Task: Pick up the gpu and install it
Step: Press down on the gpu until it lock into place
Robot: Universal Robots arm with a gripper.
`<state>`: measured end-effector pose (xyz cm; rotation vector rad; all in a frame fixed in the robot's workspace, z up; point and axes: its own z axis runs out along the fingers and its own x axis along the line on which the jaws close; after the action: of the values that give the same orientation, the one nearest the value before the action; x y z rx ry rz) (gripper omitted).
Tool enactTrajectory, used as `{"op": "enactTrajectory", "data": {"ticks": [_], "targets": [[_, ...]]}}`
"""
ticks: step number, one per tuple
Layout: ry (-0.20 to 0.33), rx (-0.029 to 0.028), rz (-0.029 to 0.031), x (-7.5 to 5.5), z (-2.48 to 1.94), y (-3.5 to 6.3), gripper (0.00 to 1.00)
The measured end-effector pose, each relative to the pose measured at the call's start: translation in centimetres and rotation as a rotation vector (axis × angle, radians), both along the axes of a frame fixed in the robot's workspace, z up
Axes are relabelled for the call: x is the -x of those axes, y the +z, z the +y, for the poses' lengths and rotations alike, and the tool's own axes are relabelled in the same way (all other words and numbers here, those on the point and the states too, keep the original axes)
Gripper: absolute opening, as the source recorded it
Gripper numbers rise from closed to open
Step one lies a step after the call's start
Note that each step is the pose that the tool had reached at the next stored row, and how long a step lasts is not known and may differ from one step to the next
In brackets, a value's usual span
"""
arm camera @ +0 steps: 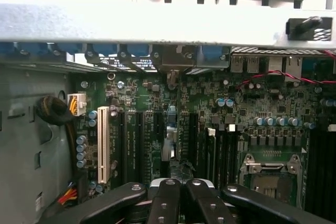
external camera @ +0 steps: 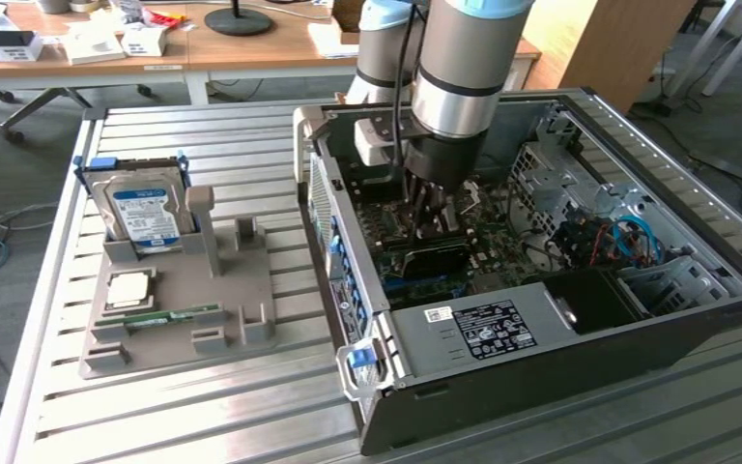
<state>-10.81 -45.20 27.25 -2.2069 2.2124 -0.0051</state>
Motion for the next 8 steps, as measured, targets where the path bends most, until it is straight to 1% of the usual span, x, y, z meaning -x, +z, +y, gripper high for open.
{"op": "enactTrajectory", "data": {"ticks": [1,6,8], "targets": [[0.000,0.0000,0.0000,0.00,0.02,-0.13,0.11],[0.000,0.0000,0.0000,0.01,0.03,-0.18,0.11],[0.000,-0.0002,-0.0001,0.01,0.03,-0.40,0.11]]}}
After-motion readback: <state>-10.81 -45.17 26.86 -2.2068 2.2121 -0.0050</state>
